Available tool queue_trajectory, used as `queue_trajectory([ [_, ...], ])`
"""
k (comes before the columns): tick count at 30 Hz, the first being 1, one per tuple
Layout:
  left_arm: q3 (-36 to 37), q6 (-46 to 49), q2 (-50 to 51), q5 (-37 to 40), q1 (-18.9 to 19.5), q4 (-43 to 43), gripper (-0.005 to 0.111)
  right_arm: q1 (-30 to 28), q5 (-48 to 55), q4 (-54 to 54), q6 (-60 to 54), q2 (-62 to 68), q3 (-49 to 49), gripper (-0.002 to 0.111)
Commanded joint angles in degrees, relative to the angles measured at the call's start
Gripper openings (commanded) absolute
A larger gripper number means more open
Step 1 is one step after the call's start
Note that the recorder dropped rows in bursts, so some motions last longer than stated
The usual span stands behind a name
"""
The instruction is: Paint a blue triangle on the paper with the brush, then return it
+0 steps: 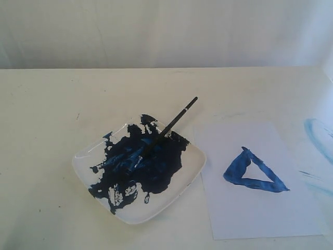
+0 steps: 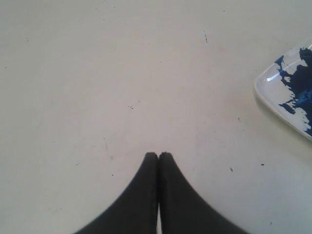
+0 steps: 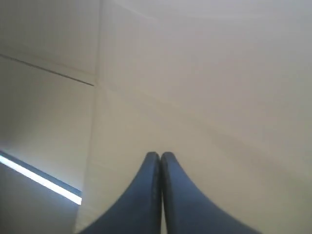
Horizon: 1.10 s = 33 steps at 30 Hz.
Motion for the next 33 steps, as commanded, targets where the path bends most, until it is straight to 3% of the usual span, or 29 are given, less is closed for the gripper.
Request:
queue_trajectory([
  [1, 0.25, 0.04, -0.27, -0.06, 0.31, -0.07, 0.000, 0.06, -1.59, 13.09, -51.04, -0.36, 5.05, 0.000],
  [3, 0.25, 0.04, -0.27, -0.06, 0.31, -0.07, 0.000, 0.06, -0.14, 24.72, -79.45, -0.49, 8.80, 0.000],
  [4, 0.25, 0.04, -0.27, -0.06, 0.31, -0.07, 0.000, 0.06, 0.30, 29.94, -88.03, -0.79, 10.65, 0.000],
  [7, 0.25, 0.04, -0.27, -0.06, 0.31, -0.07, 0.000, 0.06, 0.41, 29.84, -98.67, -1.98, 15.72, 0.000],
  [14, 0.25, 0.04, -0.27, -0.06, 0.31, -0.07, 0.000, 0.06, 1.06, 27.81, -99.16, -7.62, 26.00, 0.000],
  [20, 0.25, 0.04, -0.27, -0.06, 0.31, -0.07, 0.000, 0.06, 23.94, 26.40, -99.16, -11.32, 26.00, 0.000],
  [33, 0.25, 0.04, -0.27, 0.01, 0.31, -0.07, 0.000, 0.06, 22.96, 16.72, -94.11, -11.32, 26.00, 0.000],
])
